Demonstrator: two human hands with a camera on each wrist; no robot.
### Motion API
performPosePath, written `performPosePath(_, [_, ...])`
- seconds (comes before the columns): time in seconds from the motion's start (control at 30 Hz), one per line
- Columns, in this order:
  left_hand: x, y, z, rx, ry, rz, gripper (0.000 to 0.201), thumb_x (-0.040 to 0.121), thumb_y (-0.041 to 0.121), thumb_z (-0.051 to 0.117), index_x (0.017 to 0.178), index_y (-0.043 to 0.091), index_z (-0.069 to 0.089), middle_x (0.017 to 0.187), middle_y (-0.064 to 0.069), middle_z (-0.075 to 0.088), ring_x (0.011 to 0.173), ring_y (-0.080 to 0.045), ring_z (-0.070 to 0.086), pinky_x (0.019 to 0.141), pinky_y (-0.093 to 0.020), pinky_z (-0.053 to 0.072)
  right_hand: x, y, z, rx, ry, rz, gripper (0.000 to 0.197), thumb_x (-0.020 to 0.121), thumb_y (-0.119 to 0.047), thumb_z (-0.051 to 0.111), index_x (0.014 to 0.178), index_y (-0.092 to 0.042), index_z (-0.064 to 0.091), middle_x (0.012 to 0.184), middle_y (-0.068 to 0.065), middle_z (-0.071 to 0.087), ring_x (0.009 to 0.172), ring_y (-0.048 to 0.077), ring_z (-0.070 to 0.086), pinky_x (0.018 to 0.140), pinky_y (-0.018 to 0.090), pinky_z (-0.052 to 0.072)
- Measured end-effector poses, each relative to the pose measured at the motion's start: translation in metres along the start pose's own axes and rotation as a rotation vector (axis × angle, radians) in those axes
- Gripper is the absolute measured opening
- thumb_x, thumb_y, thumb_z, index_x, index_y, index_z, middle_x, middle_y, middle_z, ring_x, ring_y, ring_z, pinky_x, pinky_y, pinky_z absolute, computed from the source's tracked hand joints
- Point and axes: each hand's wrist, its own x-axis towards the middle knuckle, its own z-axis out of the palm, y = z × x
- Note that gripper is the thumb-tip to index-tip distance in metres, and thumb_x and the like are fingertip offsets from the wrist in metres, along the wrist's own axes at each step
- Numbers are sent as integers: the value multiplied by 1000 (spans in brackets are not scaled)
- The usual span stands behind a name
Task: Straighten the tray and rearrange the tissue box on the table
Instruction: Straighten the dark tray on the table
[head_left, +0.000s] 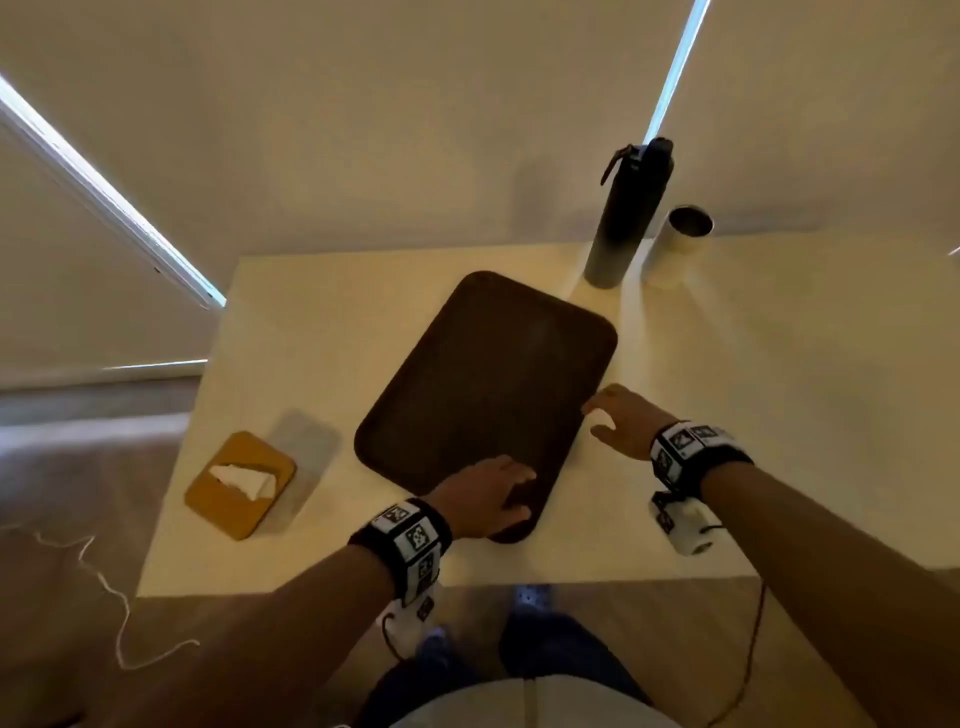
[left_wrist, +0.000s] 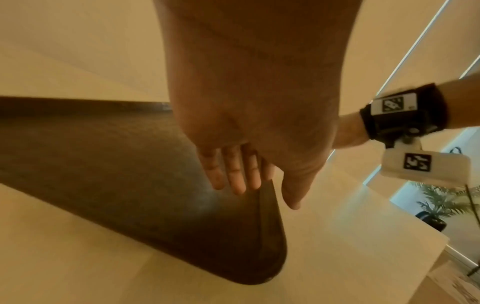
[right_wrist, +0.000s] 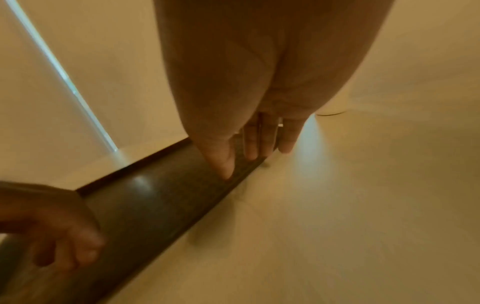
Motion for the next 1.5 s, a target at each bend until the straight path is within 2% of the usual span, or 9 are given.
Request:
performPosePath(0.17, [41,21,18,-43,-12,-61,66,90,43,62,147,18,38,143,-8,42,127,-27,47,108,-43,40,36,17,-16,-184,-18,-119,32,90,-11,61,120,-22,66,137,11,48,123,33,49,105,45,41])
performPosePath(0.33, [47,19,26,-183,57,-87,56,90,27,64,142,18,45,135,-8,47,116,-27,54,101,-44,46,58,19,-26,-387,-41,-331,26,91,-10,60,110,-23,71,115,11,63,95,34,59,86,47,49])
performPosePath(0.6, [30,-11,19,-226,87,-114,52,86,11,63,136,22,53,129,-4,51,109,-20,55,94,-33,49,54,19,-11,-302,-29,-403,21,90,-16,65,110,-20,70,111,11,61,96,32,57,81,48,51])
performPosePath(0.87, [-15,-71,-17,-128,149,-199,52,86,-3,53,131,22,60,131,-2,56,120,-20,52,100,-36,46,47,-27,31,-228,40,-386,24,92,-22,61,115,-23,66,103,9,61,88,29,57,73,39,45])
performPosePath(1.0, [-26,-102,-37,-100,265,-257,48,84,-4,52,121,23,67,125,-2,60,114,-23,56,93,-40,51,56,-59,47,-151,69,-303,25,93,-23,60,117,-24,65,102,9,59,89,29,56,74,42,50])
performPosePath(1.1, [-25,-120,-53,-142,368,-345,44,84,-3,54,118,21,69,121,-4,61,113,-23,57,95,-33,48,65,-83,54,-86,99,-229,26,95,-25,56,119,-28,65,103,7,58,91,27,54,78,41,48])
performPosePath(1.23, [-24,-133,-69,-80,449,-421,47,82,17,67,128,25,59,131,-4,55,123,-27,50,103,-44,43,72,-93,50,-22,122,-133,28,93,-35,58,120,-29,63,108,4,58,99,26,53,87,41,44])
performPosePath(1.37, [-32,-145,-83,98,462,-571,83,74,47,75,145,23,39,147,-10,41,135,-36,38,112,-51,30,62,-65,32,-3,189,95,61,79,-53,70,131,-26,53,132,8,46,119,33,43,102,48,35])
performPosePath(1.5, [-42,-161,-92,170,448,-733,107,63,62,77,148,16,30,148,-15,39,136,-39,34,111,-53,26,50,-32,19,37,200,407,100,60,-69,76,140,-24,37,144,12,35,129,38,34,107,54,31])
